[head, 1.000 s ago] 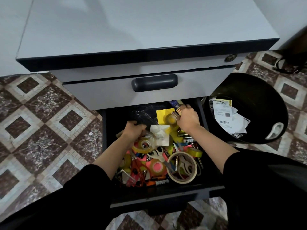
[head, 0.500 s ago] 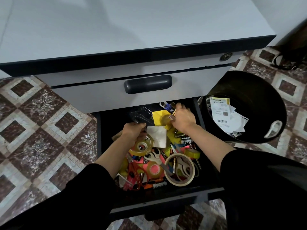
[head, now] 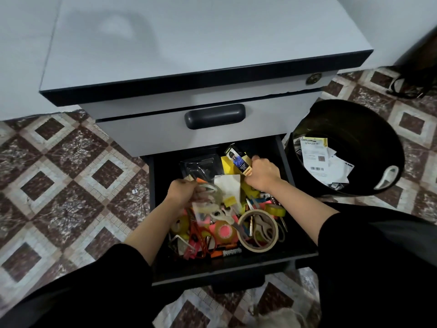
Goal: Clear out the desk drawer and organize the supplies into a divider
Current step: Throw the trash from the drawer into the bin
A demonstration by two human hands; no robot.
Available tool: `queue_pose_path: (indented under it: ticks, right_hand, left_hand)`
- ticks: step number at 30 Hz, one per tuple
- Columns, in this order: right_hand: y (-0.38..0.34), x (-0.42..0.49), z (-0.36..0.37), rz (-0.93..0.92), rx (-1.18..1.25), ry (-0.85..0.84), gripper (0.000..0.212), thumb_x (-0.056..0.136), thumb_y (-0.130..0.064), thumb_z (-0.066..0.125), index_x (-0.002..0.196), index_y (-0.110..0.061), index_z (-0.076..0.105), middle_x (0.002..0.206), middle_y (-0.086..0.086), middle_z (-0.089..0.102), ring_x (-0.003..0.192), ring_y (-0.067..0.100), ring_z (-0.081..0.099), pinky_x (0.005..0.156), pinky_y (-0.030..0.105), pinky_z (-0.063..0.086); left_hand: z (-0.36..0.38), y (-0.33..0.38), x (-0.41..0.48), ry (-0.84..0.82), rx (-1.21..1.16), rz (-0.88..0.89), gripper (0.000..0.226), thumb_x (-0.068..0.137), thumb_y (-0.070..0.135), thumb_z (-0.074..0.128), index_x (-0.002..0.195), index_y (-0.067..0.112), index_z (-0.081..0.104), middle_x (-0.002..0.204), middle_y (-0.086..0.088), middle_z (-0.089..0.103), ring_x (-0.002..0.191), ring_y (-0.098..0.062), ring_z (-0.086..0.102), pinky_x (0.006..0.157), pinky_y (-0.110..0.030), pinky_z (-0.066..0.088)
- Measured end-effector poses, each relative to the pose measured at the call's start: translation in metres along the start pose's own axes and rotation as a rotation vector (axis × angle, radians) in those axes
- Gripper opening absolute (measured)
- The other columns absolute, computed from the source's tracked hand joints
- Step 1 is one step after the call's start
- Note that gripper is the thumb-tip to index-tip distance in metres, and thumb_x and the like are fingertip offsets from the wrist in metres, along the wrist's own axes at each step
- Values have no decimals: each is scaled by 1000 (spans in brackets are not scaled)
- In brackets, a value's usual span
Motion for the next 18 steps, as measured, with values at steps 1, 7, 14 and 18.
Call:
queue_pose_path:
  ticks: [1, 7, 14, 18]
  right_hand:
    - [1, -3, 0, 16, 56, -5, 43, 79, -25, 67, 113, -6, 50, 110, 12, 60, 102, 32, 59, 71, 31, 43]
    - [2, -13, 12, 82, 454, -104, 27, 76, -31, 75, 85, -11, 59, 93, 8, 65, 96, 27, 60, 86, 37, 49]
    - [-2, -20, 29, 157, 627, -110, 51, 81, -46, 67, 107, -3, 62, 99, 0, 57, 106, 24, 53, 85, 30, 42]
    - [-7, -23, 34, 133, 707, -178, 65, 80, -35, 72, 132, -3, 50, 136, 8, 52, 123, 23, 49, 98, 30, 39]
  left_hand:
    - [-5, -1, -4, 14, 4, 15, 14, 96, 1, 45, 83, -1, 50, 64, -12, 64, 37, -13, 61, 33, -20, 46]
    - [-42, -7, -14, 88, 103, 85, 29, 90, -2, 52, 64, 8, 51, 52, -1, 67, 38, -10, 59, 41, -24, 43]
    - [-65, -14, -22, 154, 160, 133, 19, 88, 2, 57, 87, 13, 42, 87, -14, 67, 54, -14, 66, 37, -21, 42]
    - [-75, -20, -21, 174, 204, 137, 23, 85, 4, 62, 88, 17, 43, 103, -17, 67, 71, -26, 63, 46, -26, 39]
Point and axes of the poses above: each hand's wrist, its own x-axis towards the middle knuckle, its own z-axis out of the palm, y = z × x, the point moved 4 cm from there along x, towards the middle knuckle
